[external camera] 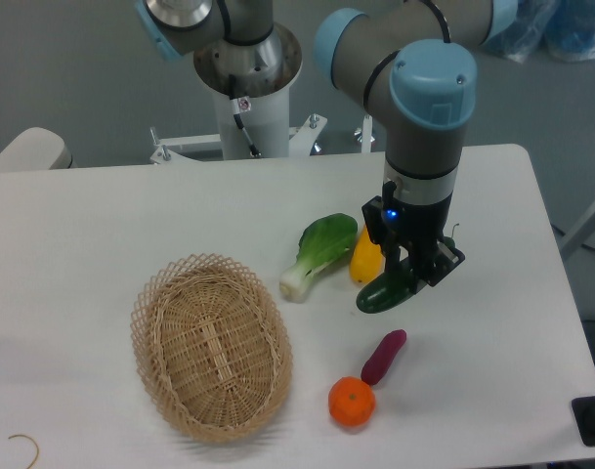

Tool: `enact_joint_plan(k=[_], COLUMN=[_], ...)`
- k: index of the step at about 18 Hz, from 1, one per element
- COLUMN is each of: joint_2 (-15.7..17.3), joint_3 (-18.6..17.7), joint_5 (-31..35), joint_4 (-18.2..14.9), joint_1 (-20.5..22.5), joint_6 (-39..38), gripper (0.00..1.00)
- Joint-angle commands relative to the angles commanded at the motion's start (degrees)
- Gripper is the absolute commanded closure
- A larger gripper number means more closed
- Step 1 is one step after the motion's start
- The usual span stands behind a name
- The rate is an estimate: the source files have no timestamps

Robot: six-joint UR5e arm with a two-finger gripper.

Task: Place the cucumber in the basket
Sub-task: 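Close the gripper on the green cucumber and lift it, then carry the held cucumber over the wicker basket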

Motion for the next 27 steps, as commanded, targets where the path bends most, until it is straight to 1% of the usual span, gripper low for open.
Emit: enact_joint_plan(k=[9, 12, 13, 15, 16, 18, 20, 22, 24, 27], joint_2=[-0.4, -0.5, -0.5, -0.3, -0.2, 0.7, 0.9, 0.2, -1.0, -1.9], joint_3=[0.4, 0.4, 0.4, -0.6, -1.3, -2.6, -4.6, -4.8, -6.9, -9.0], joint_5=[0.2, 0.6, 0.6, 0.7, 0.7, 0.6, 0.0, 0.5, 0.8, 3.0], joint_4=[-0.4, -1.1, -1.1, -1.1, -1.1, -1.1, -0.4, 0.2, 0.9, 6.1], joint_1=[-0.8, -1.3, -2.3, -4.6, -6.0, -8.5, -11.0, -13.6, -16.1, -19.1], joint_6=[-0.3, -3.7, -5.6, -11.0, -17.3, -27.1, -35.5, -41.6, -48.5, -55.7], gripper=[0.69, 0.69, 0.69, 0.69, 0.69, 0.69, 0.7, 0.7, 0.69, 0.69])
